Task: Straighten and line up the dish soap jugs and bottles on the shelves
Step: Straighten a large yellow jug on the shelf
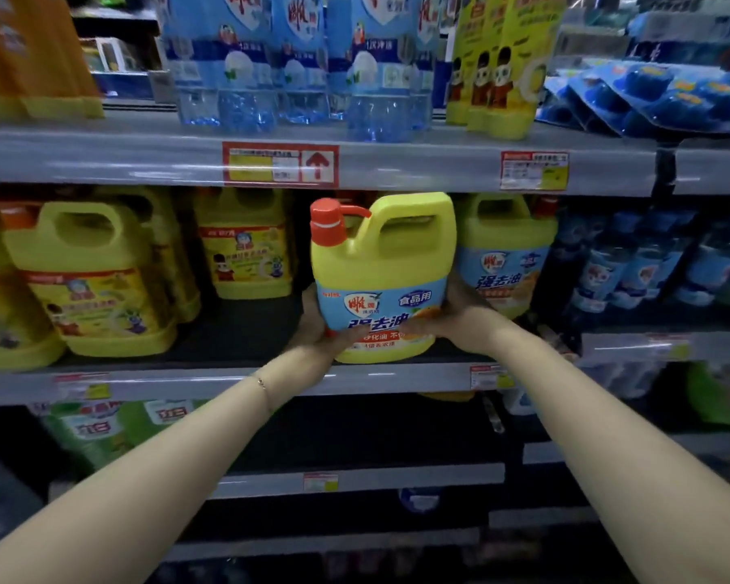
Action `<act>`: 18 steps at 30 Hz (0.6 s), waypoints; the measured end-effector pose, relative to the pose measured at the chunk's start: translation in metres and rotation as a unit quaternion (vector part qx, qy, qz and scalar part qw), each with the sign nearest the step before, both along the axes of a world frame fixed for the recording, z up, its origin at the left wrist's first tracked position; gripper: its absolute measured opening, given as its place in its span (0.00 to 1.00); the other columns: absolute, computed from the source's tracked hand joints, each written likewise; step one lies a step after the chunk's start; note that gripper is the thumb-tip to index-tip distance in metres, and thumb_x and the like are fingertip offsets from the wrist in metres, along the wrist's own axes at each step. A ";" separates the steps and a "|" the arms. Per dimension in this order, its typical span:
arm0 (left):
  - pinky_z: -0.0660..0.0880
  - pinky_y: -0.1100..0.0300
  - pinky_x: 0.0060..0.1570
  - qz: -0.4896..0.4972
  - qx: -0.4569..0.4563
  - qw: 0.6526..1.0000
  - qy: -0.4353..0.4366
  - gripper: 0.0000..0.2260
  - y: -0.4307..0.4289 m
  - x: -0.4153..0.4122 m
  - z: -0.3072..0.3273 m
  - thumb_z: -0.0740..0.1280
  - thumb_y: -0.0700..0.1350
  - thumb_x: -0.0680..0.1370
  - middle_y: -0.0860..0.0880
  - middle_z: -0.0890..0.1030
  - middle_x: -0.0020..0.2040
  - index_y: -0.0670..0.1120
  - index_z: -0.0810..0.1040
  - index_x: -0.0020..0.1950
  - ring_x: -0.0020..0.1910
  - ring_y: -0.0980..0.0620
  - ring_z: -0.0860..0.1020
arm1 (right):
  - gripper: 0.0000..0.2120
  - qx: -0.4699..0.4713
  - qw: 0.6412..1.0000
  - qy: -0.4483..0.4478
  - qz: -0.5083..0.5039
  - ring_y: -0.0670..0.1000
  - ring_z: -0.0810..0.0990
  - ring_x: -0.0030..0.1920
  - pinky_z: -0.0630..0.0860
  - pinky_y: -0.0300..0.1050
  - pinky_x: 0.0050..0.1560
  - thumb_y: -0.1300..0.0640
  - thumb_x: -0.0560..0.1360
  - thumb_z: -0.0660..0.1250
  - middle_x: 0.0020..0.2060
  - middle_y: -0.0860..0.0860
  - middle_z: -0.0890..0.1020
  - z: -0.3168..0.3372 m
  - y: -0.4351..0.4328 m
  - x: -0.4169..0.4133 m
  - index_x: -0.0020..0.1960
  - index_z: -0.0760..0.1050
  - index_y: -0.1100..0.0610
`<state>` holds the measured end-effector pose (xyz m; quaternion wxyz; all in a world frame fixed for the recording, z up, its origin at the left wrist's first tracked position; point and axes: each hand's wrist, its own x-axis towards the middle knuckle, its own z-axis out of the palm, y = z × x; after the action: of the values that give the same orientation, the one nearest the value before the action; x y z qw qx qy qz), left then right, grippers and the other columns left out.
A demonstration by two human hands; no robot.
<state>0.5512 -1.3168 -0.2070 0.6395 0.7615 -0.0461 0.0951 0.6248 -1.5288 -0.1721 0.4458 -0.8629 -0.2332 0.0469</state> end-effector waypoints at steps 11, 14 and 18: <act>0.72 0.44 0.64 0.025 0.076 0.997 -0.022 0.34 0.010 0.064 -0.032 0.77 0.63 0.63 0.45 0.69 0.65 0.66 0.65 0.64 0.68 0.47 0.69 | 0.47 0.077 0.996 0.020 0.035 0.47 0.74 0.64 0.74 0.53 0.64 0.48 0.60 0.81 0.65 0.47 0.75 -0.035 -0.007 0.052 0.72 0.57 0.47; 0.71 0.45 0.65 0.007 0.084 0.996 -0.025 0.33 0.010 0.066 -0.026 0.77 0.63 0.64 0.46 0.69 0.67 0.72 0.63 0.63 0.69 0.48 0.69 | 0.53 0.063 0.997 0.022 0.046 0.47 0.74 0.65 0.73 0.55 0.64 0.39 0.57 0.80 0.65 0.47 0.75 -0.038 -0.007 0.056 0.73 0.56 0.49; 0.73 0.51 0.65 -0.049 0.085 0.995 -0.034 0.31 0.009 0.063 -0.024 0.75 0.55 0.67 0.49 0.71 0.68 0.73 0.61 0.62 0.68 0.54 0.71 | 0.54 0.050 0.997 0.016 0.054 0.46 0.72 0.66 0.71 0.55 0.66 0.36 0.56 0.79 0.66 0.45 0.73 -0.043 -0.008 0.057 0.73 0.55 0.48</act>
<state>0.6145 -1.3078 -0.2306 0.5745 0.8062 -0.1131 0.0847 0.6818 -1.5369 -0.2146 0.4884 -0.8252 -0.2741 0.0726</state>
